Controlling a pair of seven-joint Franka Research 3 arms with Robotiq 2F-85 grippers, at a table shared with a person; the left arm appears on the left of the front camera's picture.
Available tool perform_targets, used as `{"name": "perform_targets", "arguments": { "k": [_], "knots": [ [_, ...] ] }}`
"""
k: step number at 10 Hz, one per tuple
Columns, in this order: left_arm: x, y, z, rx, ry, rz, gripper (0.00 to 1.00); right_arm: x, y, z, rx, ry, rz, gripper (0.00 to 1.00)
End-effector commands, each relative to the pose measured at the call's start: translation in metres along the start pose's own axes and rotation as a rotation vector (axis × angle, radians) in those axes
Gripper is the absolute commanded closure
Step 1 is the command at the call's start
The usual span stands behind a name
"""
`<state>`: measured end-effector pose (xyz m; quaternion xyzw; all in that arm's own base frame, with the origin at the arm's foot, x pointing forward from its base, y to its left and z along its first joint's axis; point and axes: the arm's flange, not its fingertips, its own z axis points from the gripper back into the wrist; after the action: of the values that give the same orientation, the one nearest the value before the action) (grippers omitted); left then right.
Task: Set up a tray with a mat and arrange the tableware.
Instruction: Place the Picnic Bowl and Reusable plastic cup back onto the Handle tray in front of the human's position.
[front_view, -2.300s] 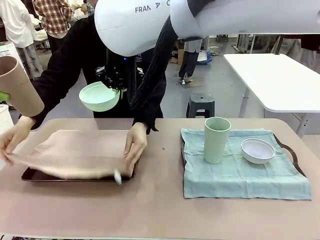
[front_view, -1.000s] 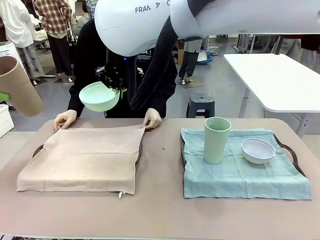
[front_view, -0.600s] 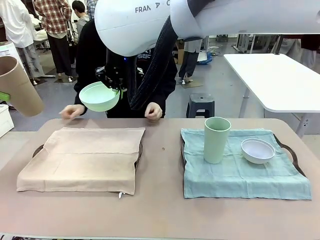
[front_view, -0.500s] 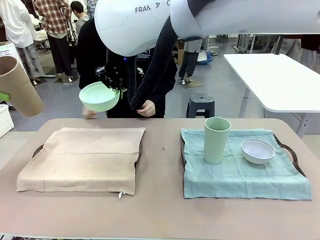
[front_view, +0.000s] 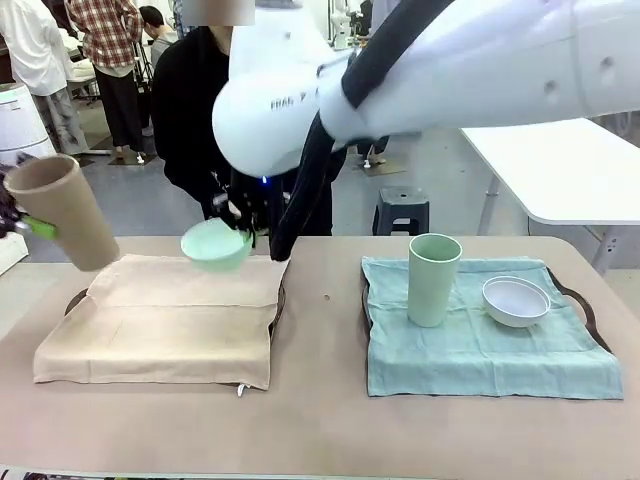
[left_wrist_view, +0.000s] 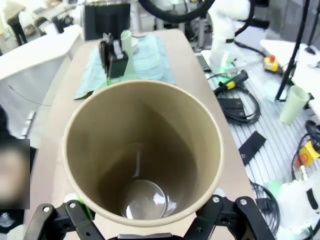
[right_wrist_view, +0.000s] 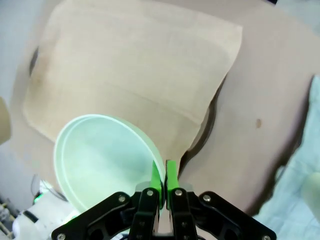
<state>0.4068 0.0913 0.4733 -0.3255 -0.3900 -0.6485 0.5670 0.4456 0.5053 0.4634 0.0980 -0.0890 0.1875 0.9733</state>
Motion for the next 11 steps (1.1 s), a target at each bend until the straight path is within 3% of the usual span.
{"name": "perform_targets", "arguments": {
  "k": [1, 2, 5, 6, 8, 11],
  "knots": [
    [-0.018, 0.023, -0.018, -0.024, 0.017, 0.055, 0.12, 0.007, -0.011, -0.016, 0.035, 0.034, -0.029, 0.95],
    [0.000, 0.000, 0.000, 0.000, 0.000, 0.000, 0.12, 0.000, 0.000, 0.000, 0.000, 0.000, 0.000, 0.95],
    [0.000, 0.000, 0.000, 0.000, 0.000, 0.000, 0.12, 0.000, 0.000, 0.000, 0.000, 0.000, 0.000, 0.95],
    [-0.011, 0.006, -0.009, -0.014, 0.007, 0.015, 0.12, 0.005, -0.001, -0.008, 0.003, 0.007, 0.001, 0.95],
    [-0.033, 0.012, -0.024, -0.049, -0.009, 0.012, 0.12, 0.010, 0.003, -0.033, -0.009, -0.123, 0.106, 0.95],
    [-0.050, 0.023, -0.043, -0.056, 0.010, -0.009, 0.12, 0.024, -0.006, -0.067, -0.048, -0.162, 0.169, 0.95]
  ]
}}
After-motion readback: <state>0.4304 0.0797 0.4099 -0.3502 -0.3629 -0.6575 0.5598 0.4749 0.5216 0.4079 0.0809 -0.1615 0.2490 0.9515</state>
